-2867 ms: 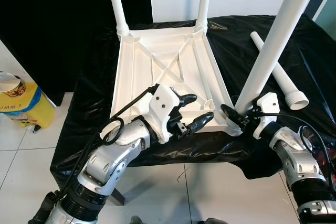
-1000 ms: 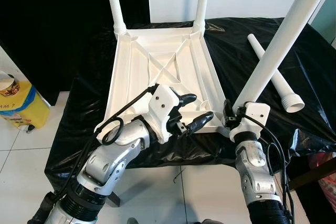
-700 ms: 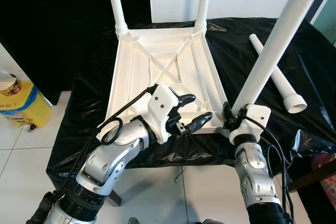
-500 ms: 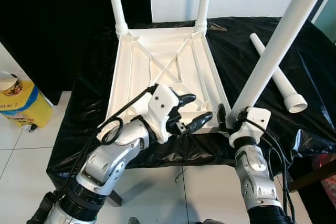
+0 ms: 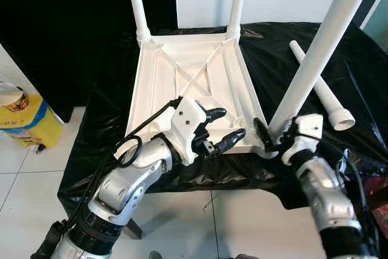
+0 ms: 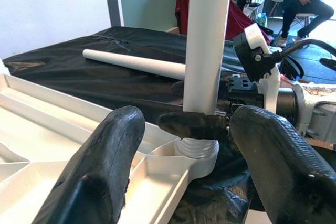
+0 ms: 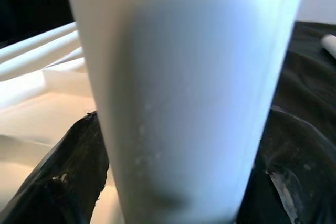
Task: Building children table
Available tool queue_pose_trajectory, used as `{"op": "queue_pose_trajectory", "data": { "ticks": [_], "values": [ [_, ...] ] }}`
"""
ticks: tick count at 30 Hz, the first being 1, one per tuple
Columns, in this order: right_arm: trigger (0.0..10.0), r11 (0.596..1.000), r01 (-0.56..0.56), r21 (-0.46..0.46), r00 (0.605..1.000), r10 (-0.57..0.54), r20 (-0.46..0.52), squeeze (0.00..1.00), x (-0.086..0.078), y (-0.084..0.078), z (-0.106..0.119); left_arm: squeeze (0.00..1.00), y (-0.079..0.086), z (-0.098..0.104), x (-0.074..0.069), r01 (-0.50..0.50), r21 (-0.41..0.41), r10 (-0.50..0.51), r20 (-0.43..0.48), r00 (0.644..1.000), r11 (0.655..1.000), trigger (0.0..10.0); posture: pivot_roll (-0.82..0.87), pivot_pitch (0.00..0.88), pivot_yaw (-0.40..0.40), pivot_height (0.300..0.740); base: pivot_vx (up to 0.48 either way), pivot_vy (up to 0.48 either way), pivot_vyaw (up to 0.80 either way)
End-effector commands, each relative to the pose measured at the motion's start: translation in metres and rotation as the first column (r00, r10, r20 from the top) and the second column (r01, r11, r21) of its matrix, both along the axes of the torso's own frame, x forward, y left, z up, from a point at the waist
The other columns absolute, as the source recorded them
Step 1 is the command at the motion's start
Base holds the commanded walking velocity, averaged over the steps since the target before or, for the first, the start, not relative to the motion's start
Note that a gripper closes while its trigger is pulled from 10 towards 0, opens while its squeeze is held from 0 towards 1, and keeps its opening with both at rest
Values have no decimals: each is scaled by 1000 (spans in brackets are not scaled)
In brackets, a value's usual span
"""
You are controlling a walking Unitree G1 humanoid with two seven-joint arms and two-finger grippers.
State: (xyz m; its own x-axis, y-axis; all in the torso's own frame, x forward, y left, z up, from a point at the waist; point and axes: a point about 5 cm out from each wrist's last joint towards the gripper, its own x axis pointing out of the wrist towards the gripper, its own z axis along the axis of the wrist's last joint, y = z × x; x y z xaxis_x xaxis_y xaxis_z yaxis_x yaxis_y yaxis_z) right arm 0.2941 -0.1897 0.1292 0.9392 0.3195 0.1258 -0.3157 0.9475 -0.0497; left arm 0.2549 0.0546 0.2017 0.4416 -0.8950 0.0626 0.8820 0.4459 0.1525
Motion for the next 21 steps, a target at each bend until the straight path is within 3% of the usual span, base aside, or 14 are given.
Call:
{"op": "queue_pose_trajectory", "data": {
  "ticks": [1, 6, 7, 8, 9, 11, 12, 21],
  "values": [
    [10000, 994, -101, -50, 995, 100, -22, 0, 5, 2, -1, 0, -4, 0, -2, 95, 19, -95, 8, 995, 995, 10000, -43, 40, 14, 740, 0, 0, 0],
    [10000, 979, -167, -116, 986, 165, -27, 0, 13, 0, 5, 0, -5, 1, -2, 95, 15, -96, 11, 995, 995, 10000, -42, 42, 13, 740, 0, 0, 0],
    [8941, 974, -184, -135, 983, 181, -34, 0, 13, 0, 5, 0, -5, 1, -2, 94, 15, -94, 12, 995, 995, 10000, -39, 44, 12, 740, 0, 0, 0],
    [8941, 974, -184, -135, 983, 181, -34, 0, 13, 0, 5, 0, -5, 1, -2, 94, 15, -94, 12, 995, 995, 10000, -39, 44, 12, 740, 0, 0, 0],
    [4824, 970, -196, -145, 980, 193, -40, 0, 14, -1, 5, 0, -5, 1, -2, 93, 14, -93, 13, 996, 996, 10000, -39, 44, 12, 740, 0, 0, 0],
    [4824, 970, -196, -145, 980, 193, -40, 0, 14, -1, 5, 0, -5, 1, -2, 93, 14, -93, 13, 996, 996, 10000, -39, 44, 12, 740, 0, 0, 0],
    [0, 967, -205, -153, 979, 200, -48, 0, 14, -3, 4, 0, -4, 1, -2, 91, 14, -91, 13, 996, 996, 10000, -36, 47, 9, 740, 0, 0, 0],
    [0, 964, -210, -162, 975, 193, -112, 0, 10, -11, -10, 0, -2, 1, -1, 78, 11, -78, 12, 997, 997, 10000, -39, 58, 13, 740, 0, 0, 0]
  ]
}}
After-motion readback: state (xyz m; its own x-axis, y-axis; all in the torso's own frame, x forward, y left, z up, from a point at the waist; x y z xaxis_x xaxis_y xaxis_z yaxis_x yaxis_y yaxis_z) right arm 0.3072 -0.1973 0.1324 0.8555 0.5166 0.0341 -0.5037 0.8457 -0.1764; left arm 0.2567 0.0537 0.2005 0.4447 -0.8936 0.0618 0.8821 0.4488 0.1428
